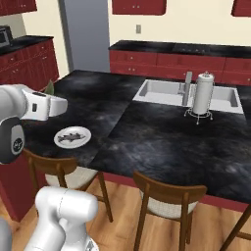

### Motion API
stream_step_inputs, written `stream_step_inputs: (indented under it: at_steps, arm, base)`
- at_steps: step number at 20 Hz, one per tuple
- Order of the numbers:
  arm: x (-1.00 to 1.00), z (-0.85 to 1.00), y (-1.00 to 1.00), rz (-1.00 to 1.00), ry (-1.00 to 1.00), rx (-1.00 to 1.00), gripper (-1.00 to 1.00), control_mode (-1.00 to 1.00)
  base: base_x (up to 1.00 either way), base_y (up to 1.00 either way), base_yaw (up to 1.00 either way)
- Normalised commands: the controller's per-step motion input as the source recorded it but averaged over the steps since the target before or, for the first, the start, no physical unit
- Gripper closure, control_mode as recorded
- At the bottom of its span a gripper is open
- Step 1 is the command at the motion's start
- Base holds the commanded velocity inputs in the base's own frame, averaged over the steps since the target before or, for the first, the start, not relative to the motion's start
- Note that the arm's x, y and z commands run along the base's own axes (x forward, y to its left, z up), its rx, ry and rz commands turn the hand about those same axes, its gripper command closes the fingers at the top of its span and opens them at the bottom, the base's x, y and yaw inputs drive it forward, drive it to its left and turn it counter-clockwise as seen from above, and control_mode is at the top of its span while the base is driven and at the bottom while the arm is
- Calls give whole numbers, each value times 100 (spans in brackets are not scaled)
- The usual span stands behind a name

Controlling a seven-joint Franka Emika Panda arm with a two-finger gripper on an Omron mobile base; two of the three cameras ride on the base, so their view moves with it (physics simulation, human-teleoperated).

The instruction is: Take the lemon wedge from the fridge and place it on the plate with fish on the dining counter.

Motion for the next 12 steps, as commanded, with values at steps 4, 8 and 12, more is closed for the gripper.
stream_step_inputs:
  at_steps: [4,8,12]
  arm:
    - [0,0,0,0,0,0,100,100]
    - [100,0,39,17,34,0,100,-100]
    - [88,-4,5,46,34,0,100,-100]
  base:
    - [100,81,-11]
    - [0,0,0]
    - [0,0,0]
